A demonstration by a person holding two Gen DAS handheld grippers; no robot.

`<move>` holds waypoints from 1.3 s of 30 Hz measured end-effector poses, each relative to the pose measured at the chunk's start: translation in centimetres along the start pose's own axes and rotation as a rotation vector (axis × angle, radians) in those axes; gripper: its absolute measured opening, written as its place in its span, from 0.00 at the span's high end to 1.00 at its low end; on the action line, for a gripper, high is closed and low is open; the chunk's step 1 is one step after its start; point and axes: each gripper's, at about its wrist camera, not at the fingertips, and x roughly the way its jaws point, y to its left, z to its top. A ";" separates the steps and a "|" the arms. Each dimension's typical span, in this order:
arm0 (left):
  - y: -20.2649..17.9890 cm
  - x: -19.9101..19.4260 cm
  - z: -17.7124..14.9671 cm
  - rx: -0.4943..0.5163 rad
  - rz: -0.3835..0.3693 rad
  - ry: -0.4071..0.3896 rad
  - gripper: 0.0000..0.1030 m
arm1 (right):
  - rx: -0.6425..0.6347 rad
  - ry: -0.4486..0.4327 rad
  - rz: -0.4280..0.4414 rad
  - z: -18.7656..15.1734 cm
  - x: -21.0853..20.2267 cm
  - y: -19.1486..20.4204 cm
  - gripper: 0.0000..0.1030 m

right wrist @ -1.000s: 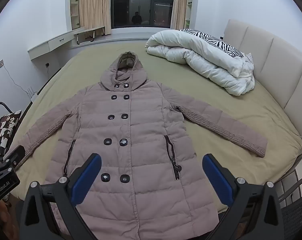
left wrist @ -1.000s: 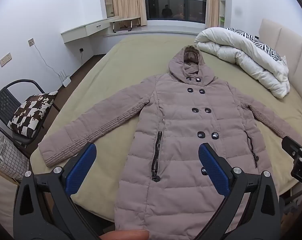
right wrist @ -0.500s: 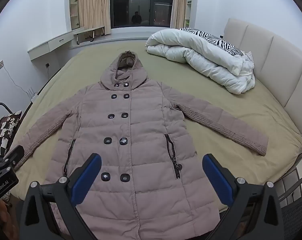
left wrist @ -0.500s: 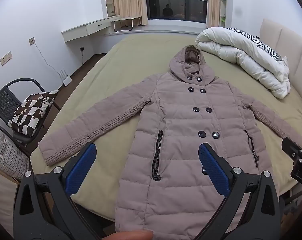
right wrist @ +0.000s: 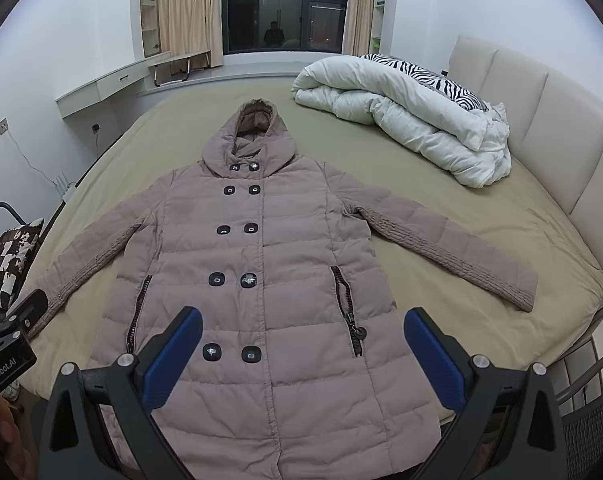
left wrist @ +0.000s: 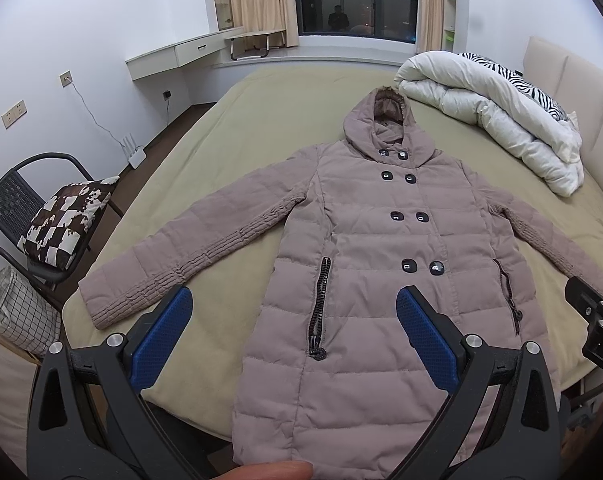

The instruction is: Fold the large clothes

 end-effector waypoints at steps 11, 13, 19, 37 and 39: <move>-0.1 0.4 0.2 0.000 0.008 0.012 0.00 | 0.002 0.001 0.001 -0.1 0.3 0.2 0.00; -0.1 0.5 0.1 0.000 0.009 0.013 0.00 | 0.002 0.003 0.001 -0.3 0.4 0.3 0.00; -0.1 0.7 0.1 -0.003 0.011 0.016 0.00 | -0.003 0.004 0.001 -0.5 0.9 0.8 0.00; 0.4 1.1 -0.3 -0.007 0.014 0.029 0.00 | 0.002 0.012 0.006 -1.0 1.1 1.3 0.00; 0.4 1.2 -0.3 -0.007 0.015 0.030 0.00 | 0.002 0.012 0.008 -1.2 1.5 1.5 0.00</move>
